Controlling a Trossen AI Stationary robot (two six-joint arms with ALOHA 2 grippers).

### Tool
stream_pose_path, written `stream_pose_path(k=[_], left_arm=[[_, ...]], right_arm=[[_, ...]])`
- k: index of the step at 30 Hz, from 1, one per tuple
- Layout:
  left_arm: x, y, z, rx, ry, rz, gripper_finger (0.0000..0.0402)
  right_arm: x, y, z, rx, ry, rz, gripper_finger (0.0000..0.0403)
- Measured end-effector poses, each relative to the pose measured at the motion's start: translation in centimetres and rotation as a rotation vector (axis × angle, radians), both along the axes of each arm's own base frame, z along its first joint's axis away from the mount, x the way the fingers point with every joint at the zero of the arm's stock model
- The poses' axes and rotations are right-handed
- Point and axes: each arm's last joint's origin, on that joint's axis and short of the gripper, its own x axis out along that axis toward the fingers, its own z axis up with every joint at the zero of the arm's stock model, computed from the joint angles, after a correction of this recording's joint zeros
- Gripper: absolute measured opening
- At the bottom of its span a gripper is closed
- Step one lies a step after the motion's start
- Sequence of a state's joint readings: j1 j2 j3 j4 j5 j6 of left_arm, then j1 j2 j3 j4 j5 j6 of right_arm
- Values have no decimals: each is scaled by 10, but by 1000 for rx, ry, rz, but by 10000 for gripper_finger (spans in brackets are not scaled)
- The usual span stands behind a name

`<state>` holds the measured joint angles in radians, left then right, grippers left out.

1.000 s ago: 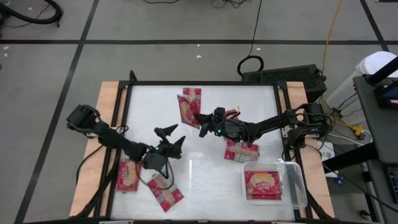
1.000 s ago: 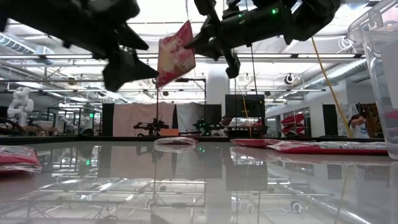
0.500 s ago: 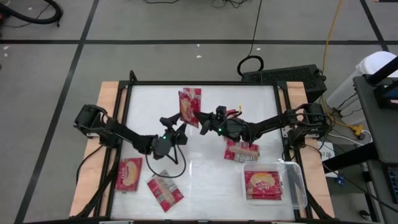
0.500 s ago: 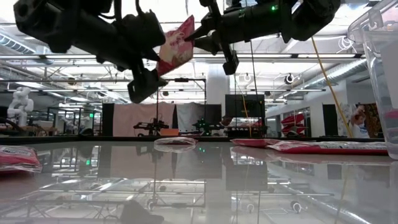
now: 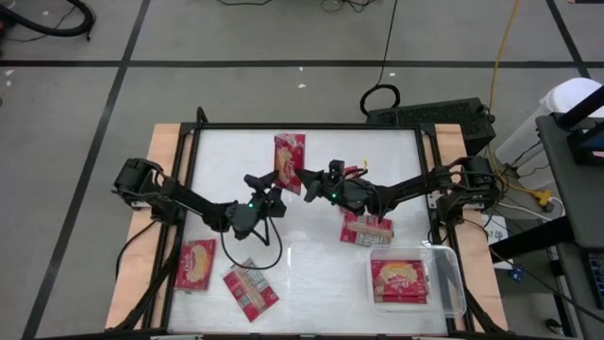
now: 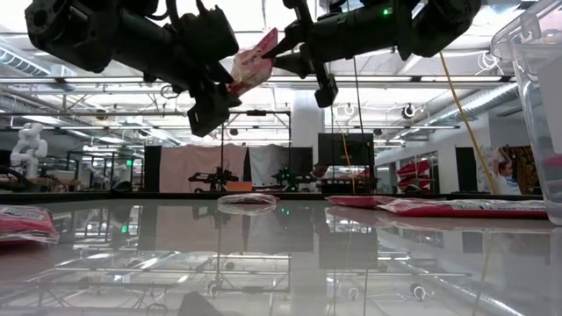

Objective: Sort popcorn bags into baskets
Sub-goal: Put the red popcorn pack into the transparent bin

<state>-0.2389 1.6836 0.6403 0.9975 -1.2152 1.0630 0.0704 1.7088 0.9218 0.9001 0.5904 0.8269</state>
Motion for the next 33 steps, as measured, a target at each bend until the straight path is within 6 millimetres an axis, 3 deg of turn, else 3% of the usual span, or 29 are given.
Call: stream_pose_path(k=[10, 20, 27, 33], left_arm=[[-2, -10, -2, -1, 14, -19, 22], [-8, -17, -22, -55, 87, -32, 41], [-16, -39, -32, -117, 123, -157, 18], [-20, -54, -27, -211, 37, -249, 38]], right_arm=[[0, 0, -4, 11, 34, -9, 25], [-5, 4, -18, 41, 124, 99, 124], [-36, 4, -24, -56, 232, 190, 182], [-65, 16, -5, -160, 327, 318, 191]])
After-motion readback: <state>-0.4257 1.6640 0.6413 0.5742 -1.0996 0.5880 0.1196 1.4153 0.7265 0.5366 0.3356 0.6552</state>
